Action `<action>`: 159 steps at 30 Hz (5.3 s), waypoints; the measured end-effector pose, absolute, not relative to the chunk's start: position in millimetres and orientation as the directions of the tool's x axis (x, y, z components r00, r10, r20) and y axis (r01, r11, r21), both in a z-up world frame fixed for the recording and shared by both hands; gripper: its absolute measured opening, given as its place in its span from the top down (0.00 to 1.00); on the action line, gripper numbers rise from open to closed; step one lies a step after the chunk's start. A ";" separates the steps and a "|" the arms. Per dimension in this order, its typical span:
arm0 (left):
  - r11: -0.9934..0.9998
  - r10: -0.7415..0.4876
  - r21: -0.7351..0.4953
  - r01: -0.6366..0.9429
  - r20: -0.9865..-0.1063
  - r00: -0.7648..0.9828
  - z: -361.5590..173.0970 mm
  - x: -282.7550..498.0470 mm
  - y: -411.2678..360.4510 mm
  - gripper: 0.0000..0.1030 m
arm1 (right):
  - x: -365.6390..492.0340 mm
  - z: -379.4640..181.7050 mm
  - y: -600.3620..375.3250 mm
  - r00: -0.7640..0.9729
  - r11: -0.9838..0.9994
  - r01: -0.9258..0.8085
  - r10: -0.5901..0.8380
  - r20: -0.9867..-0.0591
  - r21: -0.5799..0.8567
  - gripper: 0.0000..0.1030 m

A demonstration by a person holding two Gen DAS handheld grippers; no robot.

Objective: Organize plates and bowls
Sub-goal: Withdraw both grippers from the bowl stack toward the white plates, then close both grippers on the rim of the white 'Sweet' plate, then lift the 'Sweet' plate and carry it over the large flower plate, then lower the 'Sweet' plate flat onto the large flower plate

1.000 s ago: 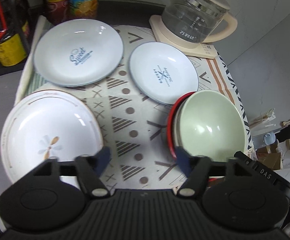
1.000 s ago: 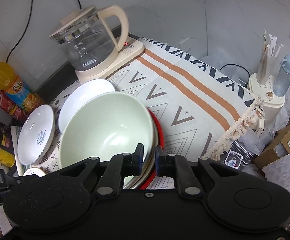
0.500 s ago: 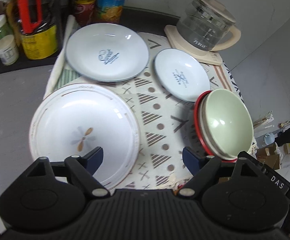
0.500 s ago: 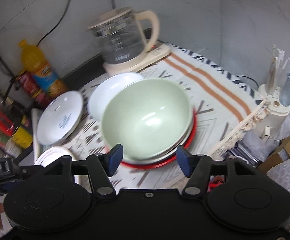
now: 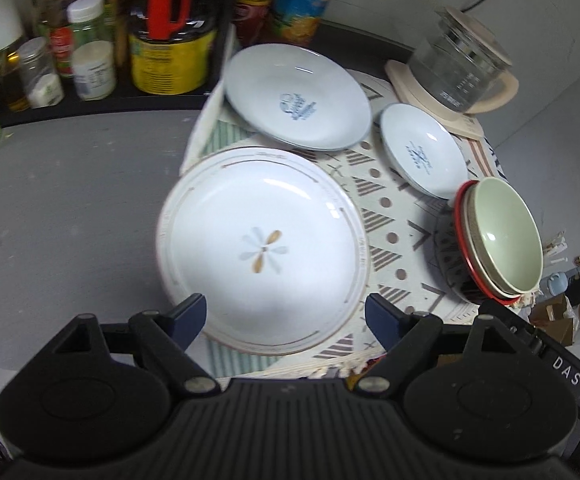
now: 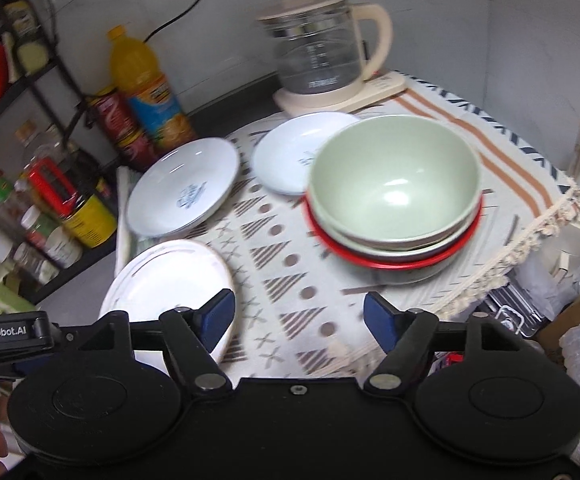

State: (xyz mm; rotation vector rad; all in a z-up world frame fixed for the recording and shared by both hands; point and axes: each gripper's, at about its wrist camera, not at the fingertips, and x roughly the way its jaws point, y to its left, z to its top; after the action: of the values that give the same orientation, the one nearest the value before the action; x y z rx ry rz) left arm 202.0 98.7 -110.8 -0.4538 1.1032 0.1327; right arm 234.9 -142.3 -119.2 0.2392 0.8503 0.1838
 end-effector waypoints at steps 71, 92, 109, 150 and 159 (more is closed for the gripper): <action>0.669 -0.122 -0.435 -0.603 -0.864 0.488 -216.4 382.8 190.9 0.68 | 455.2 -198.8 -41.8 0.438 0.915 -0.083 0.389 -0.810 0.394 0.61; 0.667 -0.117 -0.441 -0.601 -0.858 0.500 -222.3 397.9 180.8 0.89 | 482.1 -223.4 -37.0 0.412 0.888 -0.106 0.449 -0.793 0.448 0.86; 0.707 -0.108 -0.446 -0.549 -0.835 0.539 -188.0 355.4 164.2 0.89 | 430.0 -190.5 -48.4 0.481 0.889 -0.140 0.446 -0.755 0.436 0.88; 0.718 -0.133 -0.477 -0.507 -0.809 0.572 -163.9 215.3 134.9 0.88 | 284.4 -162.9 -81.8 0.569 0.912 -0.164 0.398 -0.719 0.375 0.87; 0.712 -0.141 -0.475 -0.517 -0.818 0.557 -171.4 205.0 133.7 0.88 | 276.4 -169.2 -83.3 0.559 0.916 -0.160 0.391 -0.731 0.368 0.87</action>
State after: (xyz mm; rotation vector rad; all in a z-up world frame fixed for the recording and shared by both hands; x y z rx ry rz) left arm 205.0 133.7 -171.4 -0.7726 0.9754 0.2502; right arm 276.4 -83.3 -169.2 0.2738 0.9235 0.3296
